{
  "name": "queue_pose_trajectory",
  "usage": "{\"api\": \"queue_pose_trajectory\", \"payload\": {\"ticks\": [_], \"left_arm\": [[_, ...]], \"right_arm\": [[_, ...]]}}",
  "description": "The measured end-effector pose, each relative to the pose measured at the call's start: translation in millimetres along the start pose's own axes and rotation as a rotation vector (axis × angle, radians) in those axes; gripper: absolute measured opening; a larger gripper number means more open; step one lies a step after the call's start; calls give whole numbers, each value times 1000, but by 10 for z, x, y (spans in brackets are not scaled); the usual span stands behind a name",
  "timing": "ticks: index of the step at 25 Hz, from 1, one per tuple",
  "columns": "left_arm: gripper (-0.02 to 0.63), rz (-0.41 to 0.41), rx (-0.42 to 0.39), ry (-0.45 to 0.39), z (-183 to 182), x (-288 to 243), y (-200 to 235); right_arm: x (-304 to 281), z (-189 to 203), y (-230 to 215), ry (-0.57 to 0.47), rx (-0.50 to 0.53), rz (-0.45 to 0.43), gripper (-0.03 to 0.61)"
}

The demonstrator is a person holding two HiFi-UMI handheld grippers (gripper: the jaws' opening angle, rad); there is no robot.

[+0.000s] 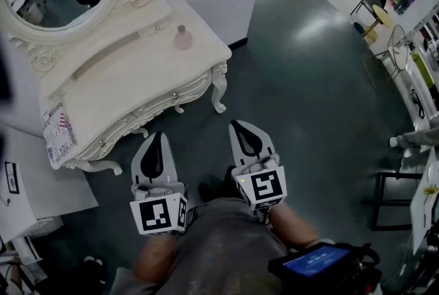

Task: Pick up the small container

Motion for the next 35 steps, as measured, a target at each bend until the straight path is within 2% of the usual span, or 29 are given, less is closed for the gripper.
{"api": "queue_pose_trajectory", "payload": {"ticks": [8,13,20,27,35], "left_arm": [[14,8,2,12,23,-77,-16],[14,18,-3,18,-6,-190,-78],[14,27,-24,25,-99,-606,-405],[14,8,-36,13,-184,-963,-700],[14,-39,-39,22,-198,-1206,-726]], "right_arm": [[-35,32,-65,1,13,-6,12],[-71,-12,-173,-19,-14,0,12],[-160,-13,-705,10,-26,8,14],[-282,-47,-1178,-17,-24,-28,14],[-544,-37,-1403,-23,-33,-63,14]]}}
Point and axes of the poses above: the fingertips, and each gripper's own axes: x backward along the fingers, y to its left, z out of its underside, the point moved 7 cm from there along x, backward along the fingers, and after that the axes turned 4 degrees about -z, right-handed, at the moved point
